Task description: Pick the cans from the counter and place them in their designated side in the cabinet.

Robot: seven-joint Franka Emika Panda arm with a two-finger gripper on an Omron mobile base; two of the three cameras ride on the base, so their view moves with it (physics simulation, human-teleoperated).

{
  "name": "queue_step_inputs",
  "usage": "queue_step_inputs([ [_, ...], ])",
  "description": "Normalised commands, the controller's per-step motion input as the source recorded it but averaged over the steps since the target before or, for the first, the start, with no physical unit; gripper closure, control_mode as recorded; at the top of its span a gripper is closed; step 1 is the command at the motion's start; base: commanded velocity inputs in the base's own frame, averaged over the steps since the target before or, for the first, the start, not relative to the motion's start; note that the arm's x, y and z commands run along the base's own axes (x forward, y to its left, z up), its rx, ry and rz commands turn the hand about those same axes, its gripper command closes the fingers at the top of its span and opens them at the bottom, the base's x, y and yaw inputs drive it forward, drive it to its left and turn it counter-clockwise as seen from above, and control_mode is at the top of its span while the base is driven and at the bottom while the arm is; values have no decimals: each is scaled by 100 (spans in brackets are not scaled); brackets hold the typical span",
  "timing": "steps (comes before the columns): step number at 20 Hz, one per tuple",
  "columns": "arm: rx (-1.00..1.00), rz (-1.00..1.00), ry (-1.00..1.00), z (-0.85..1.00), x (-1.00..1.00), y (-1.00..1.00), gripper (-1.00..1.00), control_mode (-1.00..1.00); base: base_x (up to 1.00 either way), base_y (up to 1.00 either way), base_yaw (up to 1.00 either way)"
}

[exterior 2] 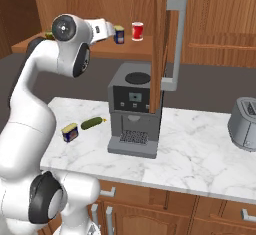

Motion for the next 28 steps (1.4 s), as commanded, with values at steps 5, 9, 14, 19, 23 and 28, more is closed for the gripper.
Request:
queue_step_inputs([
  [5, 4, 0, 2, -5, -48, 7, -100, -100, 0, 0, 0],
  [9, 17, 0, 1, -26, -39, 0, -100, -100, 0, 0, 0],
  [14, 16, 0, 3, -34, -27, 1, -100, -100, 0, 0, 0],
  [19, 1, 4, 9, -22, -11, 26, -100, -100, 0, 0, 0],
  [23, 1, 0, 16, 0, -21, 42, -100, -100, 0, 0, 0],
  [28, 0, 0, 17, 0, -21, 42, -100, -100, 0, 0, 0],
])
